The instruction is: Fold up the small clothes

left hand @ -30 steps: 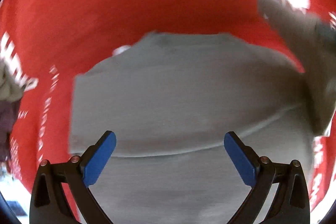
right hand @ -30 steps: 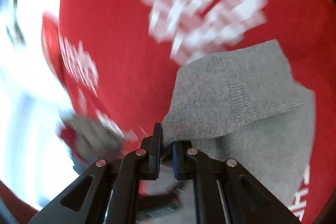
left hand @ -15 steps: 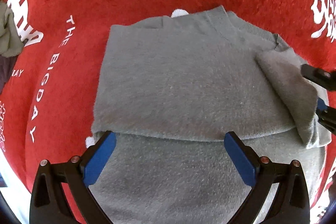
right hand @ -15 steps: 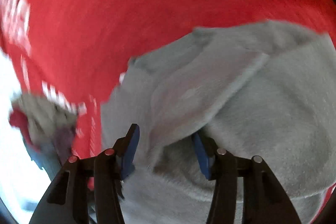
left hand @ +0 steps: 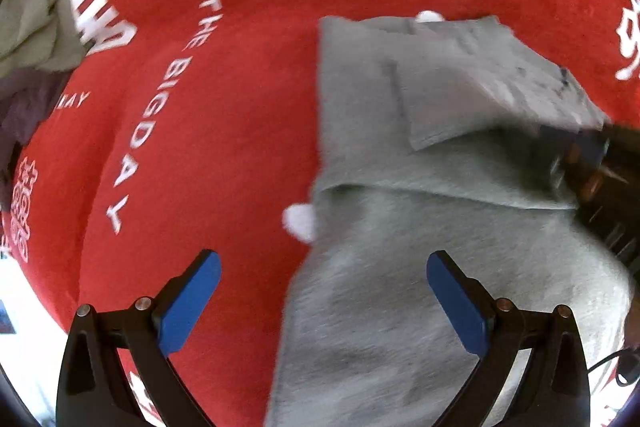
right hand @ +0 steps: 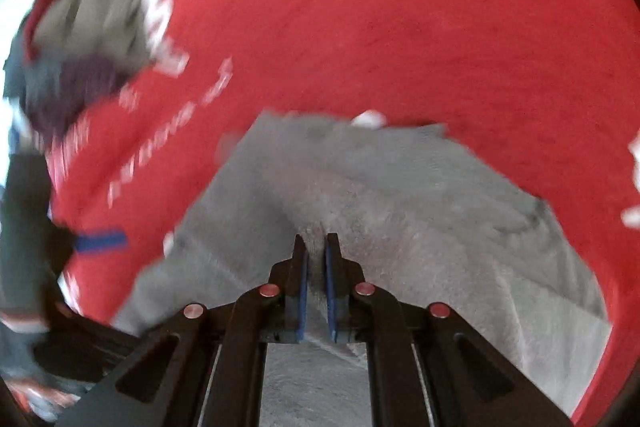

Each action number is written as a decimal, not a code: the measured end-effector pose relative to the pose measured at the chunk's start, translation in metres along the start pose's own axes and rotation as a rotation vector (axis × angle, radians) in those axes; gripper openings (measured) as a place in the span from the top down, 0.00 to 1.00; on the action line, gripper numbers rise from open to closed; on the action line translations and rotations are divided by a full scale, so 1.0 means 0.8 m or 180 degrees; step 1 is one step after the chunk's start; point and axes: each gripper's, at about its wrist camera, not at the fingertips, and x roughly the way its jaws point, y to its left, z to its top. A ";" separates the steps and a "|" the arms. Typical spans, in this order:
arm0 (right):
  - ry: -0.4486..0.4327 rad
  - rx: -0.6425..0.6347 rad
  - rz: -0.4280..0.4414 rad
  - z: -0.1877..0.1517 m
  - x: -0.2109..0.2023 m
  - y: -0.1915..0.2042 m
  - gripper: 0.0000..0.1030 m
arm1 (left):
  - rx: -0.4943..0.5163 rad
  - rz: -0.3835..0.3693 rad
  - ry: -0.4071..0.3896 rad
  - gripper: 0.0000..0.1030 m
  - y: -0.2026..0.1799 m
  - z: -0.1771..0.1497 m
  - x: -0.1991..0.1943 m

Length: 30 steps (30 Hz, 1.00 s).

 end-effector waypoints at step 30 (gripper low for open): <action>-0.0087 0.3333 0.0262 -0.296 -0.105 -0.279 0.93 | 0.0598 0.0400 -0.0134 0.00 -0.063 0.056 0.024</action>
